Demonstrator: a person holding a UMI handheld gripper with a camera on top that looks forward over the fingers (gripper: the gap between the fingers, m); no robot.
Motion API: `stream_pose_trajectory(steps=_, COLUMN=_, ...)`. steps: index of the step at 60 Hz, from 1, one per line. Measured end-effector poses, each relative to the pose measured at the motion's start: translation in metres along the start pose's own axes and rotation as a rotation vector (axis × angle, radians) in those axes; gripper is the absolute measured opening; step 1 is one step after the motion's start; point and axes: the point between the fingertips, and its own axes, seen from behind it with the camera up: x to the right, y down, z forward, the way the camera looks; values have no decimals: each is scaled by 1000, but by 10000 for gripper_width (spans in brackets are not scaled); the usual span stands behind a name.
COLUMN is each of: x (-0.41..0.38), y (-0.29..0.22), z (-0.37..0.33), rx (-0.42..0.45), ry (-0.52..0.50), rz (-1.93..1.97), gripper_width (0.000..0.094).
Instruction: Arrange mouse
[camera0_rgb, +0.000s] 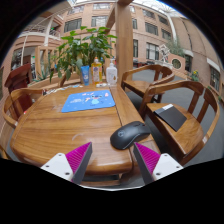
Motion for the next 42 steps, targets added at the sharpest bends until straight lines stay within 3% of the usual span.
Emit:
stream_pose_trajectory(steps=32, x=41, y=-46, z=95, rx=-1, ry=136, rz=75, gripper_width=859)
stream_pose_trajectory(steps=42, x=37, y=-61, z=114, rx=4, ry=121, rz=88, gripper_width=851)
